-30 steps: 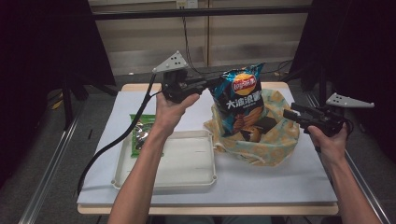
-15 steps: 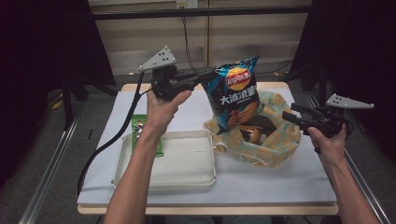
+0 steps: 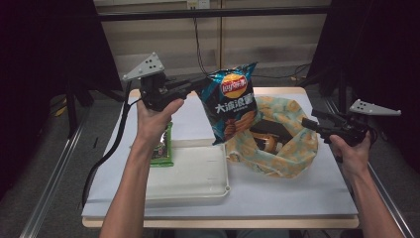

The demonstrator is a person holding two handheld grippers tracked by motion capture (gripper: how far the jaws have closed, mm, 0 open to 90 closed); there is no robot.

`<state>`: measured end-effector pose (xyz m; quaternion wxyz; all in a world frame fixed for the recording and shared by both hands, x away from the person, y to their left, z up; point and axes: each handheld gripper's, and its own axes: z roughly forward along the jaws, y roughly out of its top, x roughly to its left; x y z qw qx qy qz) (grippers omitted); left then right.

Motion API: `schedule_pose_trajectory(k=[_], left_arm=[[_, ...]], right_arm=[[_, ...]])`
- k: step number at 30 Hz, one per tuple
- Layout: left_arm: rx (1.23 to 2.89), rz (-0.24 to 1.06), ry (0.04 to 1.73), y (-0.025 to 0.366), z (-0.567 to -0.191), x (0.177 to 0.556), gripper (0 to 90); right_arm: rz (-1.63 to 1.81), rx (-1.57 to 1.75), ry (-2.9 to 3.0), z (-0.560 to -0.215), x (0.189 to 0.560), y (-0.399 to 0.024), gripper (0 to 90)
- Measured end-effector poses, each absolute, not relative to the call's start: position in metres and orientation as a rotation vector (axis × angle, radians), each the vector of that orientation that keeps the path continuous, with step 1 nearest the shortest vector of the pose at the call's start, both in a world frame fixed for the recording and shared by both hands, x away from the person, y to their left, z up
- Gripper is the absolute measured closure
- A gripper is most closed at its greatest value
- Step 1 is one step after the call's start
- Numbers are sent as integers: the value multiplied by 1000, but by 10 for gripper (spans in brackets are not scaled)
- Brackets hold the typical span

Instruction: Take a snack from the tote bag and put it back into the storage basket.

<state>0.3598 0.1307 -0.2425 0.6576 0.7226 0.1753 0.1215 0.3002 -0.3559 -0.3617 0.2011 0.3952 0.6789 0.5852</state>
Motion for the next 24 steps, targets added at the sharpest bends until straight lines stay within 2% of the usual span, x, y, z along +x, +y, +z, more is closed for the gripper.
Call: schedule_pose_trajectory(k=[24], left_arm=[[1661,339,432,187,-248,345,889]], right_arm=[[1630,1100,1912,-363,300,-352,309]])
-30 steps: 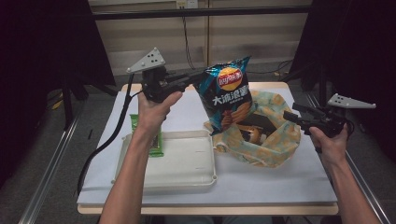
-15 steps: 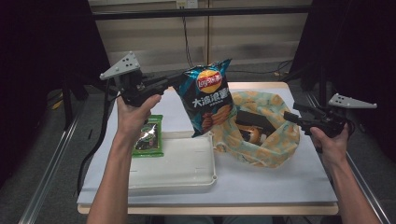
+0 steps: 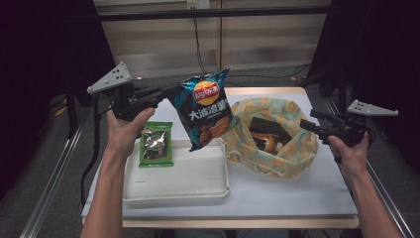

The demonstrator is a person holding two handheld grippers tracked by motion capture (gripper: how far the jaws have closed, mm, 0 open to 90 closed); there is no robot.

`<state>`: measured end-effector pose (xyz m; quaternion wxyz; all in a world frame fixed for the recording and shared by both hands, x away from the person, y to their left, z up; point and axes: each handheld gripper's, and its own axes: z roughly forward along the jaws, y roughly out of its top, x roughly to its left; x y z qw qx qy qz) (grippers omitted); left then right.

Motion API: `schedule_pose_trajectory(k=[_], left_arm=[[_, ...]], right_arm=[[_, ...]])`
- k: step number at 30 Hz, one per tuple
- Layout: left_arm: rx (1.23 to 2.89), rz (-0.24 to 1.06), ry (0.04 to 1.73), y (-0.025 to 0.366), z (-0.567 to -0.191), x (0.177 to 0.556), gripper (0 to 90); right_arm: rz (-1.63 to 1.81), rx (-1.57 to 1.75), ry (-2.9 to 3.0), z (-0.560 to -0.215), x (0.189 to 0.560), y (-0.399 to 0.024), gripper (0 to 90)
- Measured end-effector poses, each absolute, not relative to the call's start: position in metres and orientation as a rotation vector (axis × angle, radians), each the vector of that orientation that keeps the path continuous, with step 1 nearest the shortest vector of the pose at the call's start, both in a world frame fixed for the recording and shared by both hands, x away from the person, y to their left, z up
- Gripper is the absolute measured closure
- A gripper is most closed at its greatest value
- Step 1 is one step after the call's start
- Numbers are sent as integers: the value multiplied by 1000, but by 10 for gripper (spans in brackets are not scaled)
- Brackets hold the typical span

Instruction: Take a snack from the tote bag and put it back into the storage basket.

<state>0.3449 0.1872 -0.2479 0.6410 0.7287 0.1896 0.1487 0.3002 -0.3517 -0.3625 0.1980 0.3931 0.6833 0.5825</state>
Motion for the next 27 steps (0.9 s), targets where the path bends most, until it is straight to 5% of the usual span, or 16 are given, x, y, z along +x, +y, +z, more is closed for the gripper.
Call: schedule_pose_trajectory(k=[27], left_arm=[[1754,287,499,209,-303,351,889]], right_arm=[[1625,1090,1923,-362,301,-349,290]])
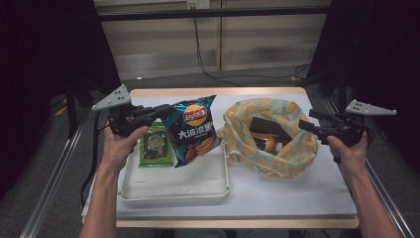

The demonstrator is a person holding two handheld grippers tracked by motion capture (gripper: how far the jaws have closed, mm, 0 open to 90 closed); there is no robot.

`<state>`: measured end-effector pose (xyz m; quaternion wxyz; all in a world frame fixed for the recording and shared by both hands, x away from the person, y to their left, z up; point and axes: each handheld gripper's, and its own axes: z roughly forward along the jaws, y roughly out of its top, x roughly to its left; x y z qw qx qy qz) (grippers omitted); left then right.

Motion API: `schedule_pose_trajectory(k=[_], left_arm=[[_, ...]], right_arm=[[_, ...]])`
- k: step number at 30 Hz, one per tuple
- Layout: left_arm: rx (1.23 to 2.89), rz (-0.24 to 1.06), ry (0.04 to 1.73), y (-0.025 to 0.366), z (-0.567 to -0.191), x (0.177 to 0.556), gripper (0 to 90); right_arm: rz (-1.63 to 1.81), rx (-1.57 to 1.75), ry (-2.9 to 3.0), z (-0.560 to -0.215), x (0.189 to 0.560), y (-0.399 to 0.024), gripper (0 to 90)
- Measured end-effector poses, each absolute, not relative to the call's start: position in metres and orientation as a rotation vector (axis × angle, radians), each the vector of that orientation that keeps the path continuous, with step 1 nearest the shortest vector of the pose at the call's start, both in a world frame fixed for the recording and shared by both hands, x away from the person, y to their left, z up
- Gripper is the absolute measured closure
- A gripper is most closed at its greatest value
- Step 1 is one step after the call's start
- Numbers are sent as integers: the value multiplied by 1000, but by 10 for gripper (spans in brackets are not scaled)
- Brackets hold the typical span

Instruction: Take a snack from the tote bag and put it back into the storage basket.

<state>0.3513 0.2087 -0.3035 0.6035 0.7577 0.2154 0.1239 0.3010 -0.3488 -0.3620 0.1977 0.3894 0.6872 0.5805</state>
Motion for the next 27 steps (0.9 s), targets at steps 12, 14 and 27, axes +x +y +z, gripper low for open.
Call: schedule_pose_trajectory(k=[12,14,27], left_arm=[[1771,235,556,211,-335,357,888],[1775,232,563,214,-339,358,889],[1829,228,587,218,-348,359,886]], right_arm=[[1637,1053,1949,-364,300,-346,266],[1637,1052,1950,-364,300,-345,264],[1628,1056,1957,-366,302,-342,262]])
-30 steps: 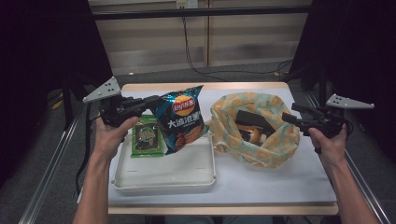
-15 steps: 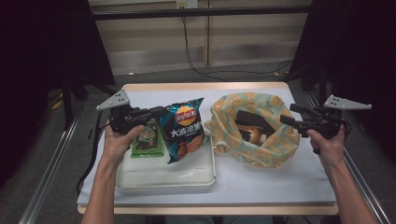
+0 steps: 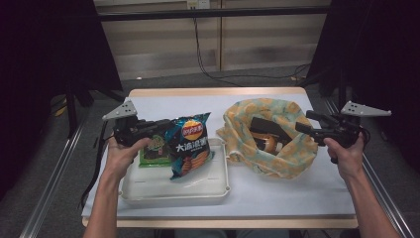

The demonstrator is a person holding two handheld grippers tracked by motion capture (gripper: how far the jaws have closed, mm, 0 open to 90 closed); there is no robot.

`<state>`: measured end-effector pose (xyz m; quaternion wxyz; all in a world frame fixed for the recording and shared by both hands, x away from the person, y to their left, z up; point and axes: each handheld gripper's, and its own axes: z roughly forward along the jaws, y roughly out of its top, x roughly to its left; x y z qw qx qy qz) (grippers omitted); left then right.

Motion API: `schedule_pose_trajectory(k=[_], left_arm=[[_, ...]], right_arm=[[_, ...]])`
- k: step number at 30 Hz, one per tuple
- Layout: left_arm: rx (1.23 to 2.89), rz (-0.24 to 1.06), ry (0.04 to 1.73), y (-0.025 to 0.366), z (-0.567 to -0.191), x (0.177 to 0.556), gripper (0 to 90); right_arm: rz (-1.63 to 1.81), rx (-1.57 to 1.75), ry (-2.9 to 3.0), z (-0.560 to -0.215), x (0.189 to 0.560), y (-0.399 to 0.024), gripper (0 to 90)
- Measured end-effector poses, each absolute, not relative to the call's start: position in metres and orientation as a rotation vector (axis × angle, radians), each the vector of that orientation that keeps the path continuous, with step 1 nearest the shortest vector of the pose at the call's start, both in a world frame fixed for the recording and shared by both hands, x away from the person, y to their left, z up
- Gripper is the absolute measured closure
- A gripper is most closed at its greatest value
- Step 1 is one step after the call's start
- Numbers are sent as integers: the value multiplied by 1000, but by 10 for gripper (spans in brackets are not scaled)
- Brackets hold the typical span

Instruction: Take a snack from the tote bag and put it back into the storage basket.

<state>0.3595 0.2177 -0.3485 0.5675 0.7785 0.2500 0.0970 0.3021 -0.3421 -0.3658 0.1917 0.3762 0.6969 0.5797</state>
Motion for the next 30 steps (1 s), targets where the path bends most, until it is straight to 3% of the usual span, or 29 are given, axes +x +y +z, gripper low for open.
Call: schedule_pose_trajectory(k=[30], left_arm=[[1763,257,750,199,-363,412,817]], right_arm=[[1618,1073,1979,-373,307,-342,255]])
